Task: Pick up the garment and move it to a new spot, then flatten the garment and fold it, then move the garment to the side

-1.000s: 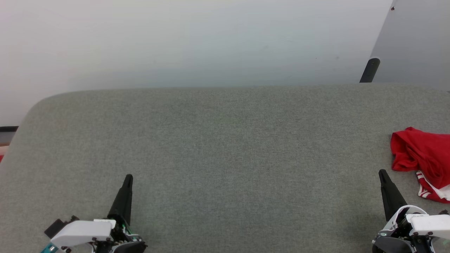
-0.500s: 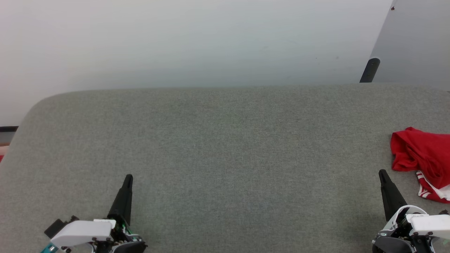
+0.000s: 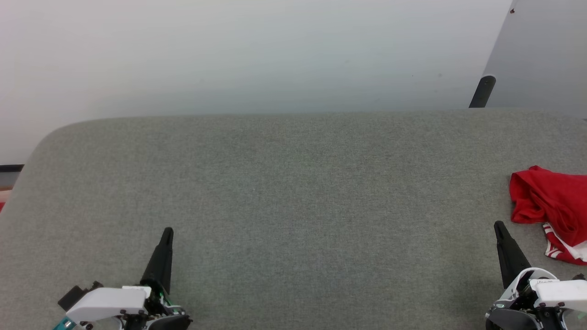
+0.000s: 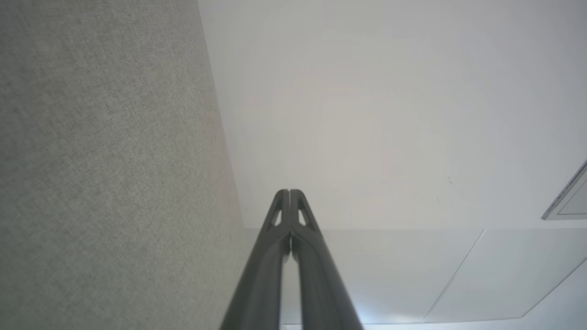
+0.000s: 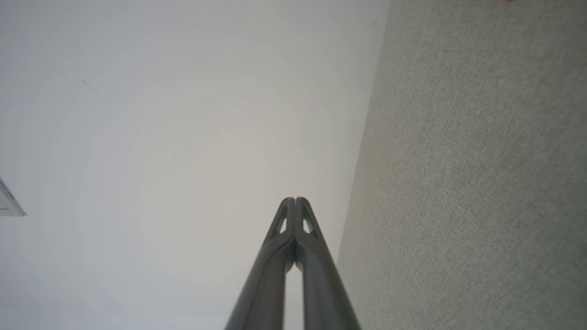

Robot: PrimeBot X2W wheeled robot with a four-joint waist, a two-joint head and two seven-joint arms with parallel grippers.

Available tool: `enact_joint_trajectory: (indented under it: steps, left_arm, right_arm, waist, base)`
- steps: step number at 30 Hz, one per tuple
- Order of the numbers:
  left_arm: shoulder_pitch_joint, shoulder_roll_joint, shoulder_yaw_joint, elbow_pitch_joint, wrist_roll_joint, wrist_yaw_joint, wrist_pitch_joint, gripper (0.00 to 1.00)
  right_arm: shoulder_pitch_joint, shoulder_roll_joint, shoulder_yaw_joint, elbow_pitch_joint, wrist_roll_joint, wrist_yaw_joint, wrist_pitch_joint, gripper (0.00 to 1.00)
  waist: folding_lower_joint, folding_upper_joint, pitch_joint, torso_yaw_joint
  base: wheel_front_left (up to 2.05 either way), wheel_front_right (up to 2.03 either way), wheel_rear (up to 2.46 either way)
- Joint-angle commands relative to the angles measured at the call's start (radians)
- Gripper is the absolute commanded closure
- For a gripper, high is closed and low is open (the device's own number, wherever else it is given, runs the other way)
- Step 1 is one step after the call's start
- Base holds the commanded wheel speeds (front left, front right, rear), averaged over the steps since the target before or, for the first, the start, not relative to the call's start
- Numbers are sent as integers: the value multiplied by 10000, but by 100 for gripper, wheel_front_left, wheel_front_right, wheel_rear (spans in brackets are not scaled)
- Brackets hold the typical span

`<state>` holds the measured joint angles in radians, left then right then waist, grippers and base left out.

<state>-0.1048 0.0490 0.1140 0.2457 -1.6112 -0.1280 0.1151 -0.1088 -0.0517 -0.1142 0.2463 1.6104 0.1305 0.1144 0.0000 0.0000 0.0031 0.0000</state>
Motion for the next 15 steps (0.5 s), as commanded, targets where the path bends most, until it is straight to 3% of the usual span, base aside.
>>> enact_joint_trajectory:
  steps: [1,15]
  left_arm:
    - [-100,-1,21,6,-34,-58,13,100]
    - [-100,-1,20,5,-34,-58,13,100]
  right_arm:
    - [-22,29,5,3,48,4,0,100]
    - [-22,29,6,3,49,4,-1,100]
  waist:
    - [0,0,0,0]
    - [0,0,0,0]
  base:
    - [0,0,0]
    - [0,0,0]
